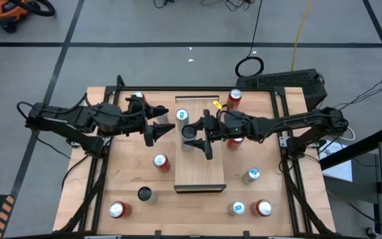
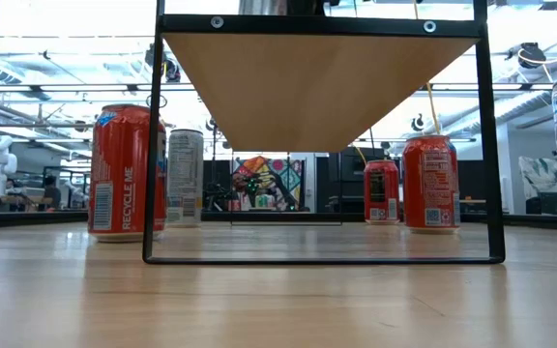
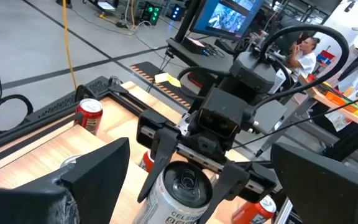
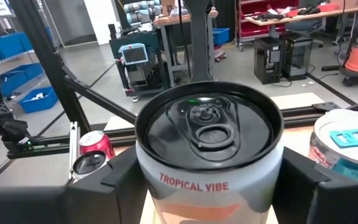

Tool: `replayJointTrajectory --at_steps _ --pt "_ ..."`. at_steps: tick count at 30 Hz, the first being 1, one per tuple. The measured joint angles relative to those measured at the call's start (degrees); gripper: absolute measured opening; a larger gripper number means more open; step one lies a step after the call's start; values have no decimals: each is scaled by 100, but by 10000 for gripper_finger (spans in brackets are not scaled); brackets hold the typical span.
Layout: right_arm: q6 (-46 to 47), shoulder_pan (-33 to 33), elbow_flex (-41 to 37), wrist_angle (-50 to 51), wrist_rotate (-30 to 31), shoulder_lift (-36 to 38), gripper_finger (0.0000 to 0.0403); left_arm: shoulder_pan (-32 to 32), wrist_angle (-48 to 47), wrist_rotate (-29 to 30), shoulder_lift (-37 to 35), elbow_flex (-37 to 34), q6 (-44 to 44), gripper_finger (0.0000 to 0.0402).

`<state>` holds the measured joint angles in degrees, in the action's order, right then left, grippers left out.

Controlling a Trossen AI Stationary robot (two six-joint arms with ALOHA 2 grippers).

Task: Place canned beverage on shelf
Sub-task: Put the top right white and yellow soda can on the shelf

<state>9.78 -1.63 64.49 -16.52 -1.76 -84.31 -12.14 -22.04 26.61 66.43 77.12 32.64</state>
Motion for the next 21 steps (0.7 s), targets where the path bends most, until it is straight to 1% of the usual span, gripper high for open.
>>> replayJointTrajectory --at_steps 9,21 --pt "0 0 0 9 13 -2 236 0 -170 0 0 0 -9 393" --pt "0 2 0 -1 17 -16 236 0 -173 0 2 0 -43 393"
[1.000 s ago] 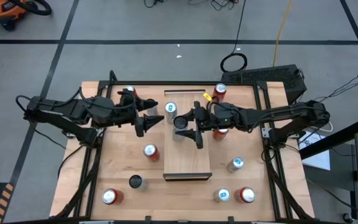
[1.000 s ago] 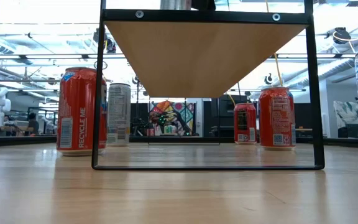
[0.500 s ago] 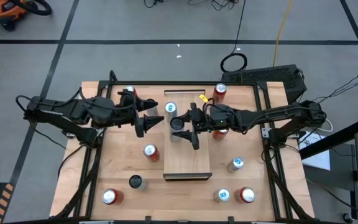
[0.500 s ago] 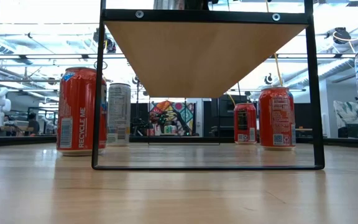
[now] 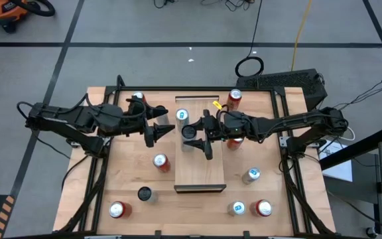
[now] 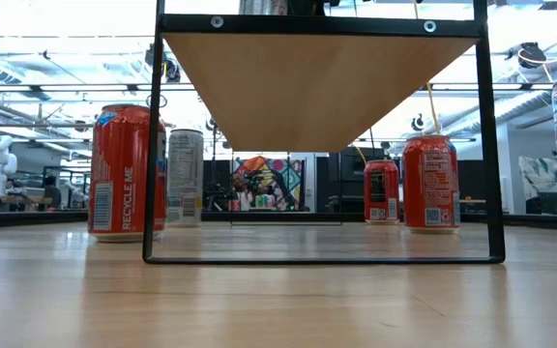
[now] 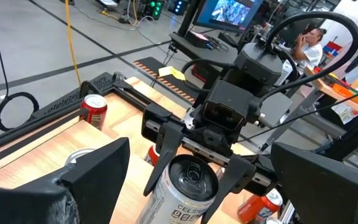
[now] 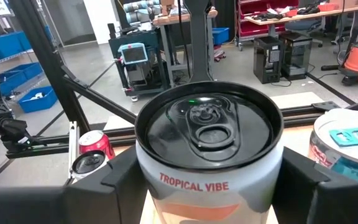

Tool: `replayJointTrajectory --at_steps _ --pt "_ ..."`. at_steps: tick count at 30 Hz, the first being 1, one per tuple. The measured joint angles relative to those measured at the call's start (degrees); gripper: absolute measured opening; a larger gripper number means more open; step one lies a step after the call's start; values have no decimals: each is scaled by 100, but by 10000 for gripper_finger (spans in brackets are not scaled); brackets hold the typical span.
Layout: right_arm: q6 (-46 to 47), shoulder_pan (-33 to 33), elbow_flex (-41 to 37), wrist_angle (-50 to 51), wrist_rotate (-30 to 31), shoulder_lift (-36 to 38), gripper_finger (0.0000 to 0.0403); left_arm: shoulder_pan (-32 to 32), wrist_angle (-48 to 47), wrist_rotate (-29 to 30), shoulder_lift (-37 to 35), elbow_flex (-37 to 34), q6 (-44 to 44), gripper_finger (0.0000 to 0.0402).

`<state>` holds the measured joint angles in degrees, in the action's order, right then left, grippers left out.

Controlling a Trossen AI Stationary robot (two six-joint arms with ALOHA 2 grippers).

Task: Place canned beverage on shelf
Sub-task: Put the top right white and yellow soda can on the shelf

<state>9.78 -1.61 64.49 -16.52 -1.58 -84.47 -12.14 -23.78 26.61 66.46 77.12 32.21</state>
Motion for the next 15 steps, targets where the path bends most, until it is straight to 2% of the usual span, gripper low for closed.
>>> replayJointTrajectory --at_steps 6,15 --pt "172 -26 2 -524 -4 -179 236 0 3 0 0 0 -1 393" --pt "107 -35 7 -501 2 -209 236 0 -23 0 0 0 34 393"
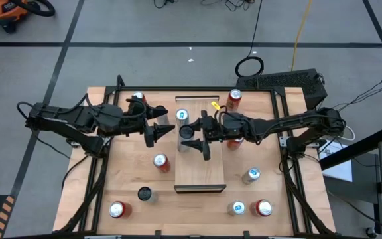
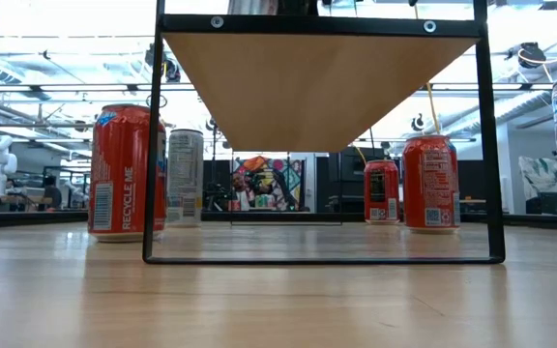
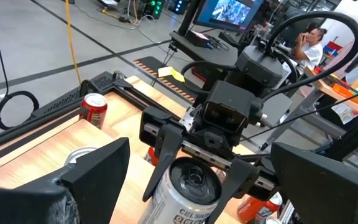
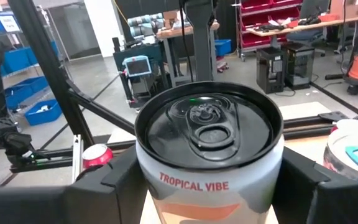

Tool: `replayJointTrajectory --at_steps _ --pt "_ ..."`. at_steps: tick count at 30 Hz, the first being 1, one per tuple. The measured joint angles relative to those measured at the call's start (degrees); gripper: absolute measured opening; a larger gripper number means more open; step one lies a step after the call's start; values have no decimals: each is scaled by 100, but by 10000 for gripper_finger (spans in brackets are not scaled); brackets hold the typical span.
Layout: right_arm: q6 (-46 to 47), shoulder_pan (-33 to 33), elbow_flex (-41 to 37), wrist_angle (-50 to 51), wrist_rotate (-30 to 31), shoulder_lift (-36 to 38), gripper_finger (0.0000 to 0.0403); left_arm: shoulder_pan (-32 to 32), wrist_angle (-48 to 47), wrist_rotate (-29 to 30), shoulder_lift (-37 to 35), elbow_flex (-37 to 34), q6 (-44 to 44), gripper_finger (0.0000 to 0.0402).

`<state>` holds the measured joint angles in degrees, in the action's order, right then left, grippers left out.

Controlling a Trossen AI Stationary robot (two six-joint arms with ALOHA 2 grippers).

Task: Place canned beverage on shelf
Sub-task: Put the top right white and yellow soda can on the shelf

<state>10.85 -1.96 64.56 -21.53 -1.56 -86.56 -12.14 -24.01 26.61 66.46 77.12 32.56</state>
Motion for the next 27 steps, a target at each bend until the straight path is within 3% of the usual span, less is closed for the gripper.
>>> replayJointTrajectory --at_steps 27 --pt "-111 -4 6 44 -2 -134 236 0 -99 0 0 0 4 393"
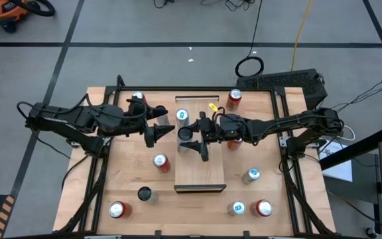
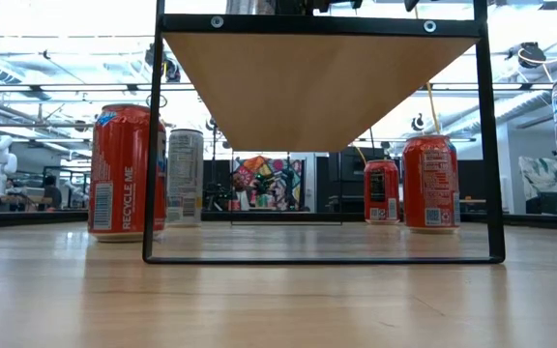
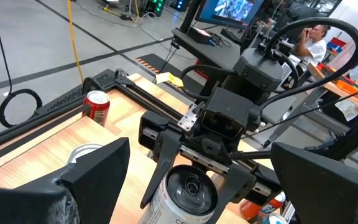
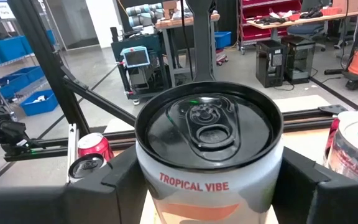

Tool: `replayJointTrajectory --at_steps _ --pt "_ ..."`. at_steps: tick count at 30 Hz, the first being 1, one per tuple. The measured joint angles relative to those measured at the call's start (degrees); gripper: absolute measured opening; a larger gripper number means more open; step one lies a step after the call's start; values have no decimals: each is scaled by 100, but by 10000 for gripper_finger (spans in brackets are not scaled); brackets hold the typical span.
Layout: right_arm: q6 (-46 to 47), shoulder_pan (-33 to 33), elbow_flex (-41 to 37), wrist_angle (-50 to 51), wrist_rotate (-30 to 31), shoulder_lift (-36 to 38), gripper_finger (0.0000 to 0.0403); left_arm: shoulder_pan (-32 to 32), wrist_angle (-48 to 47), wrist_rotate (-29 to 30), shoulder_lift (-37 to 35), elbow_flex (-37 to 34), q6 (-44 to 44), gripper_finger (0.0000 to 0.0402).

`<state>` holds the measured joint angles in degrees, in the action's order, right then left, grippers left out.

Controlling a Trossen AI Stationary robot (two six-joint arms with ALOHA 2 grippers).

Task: Place canned beverage on shelf
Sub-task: Put the top right white and yellow soda can on the shelf

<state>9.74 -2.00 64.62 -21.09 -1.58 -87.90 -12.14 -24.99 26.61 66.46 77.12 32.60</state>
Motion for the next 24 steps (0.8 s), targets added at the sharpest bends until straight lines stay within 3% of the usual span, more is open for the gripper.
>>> replayJointTrajectory --at_steps 24 --pt "-149 15 -2 -37 7 -102 240 -1 -3 0 0 0 -2 393"
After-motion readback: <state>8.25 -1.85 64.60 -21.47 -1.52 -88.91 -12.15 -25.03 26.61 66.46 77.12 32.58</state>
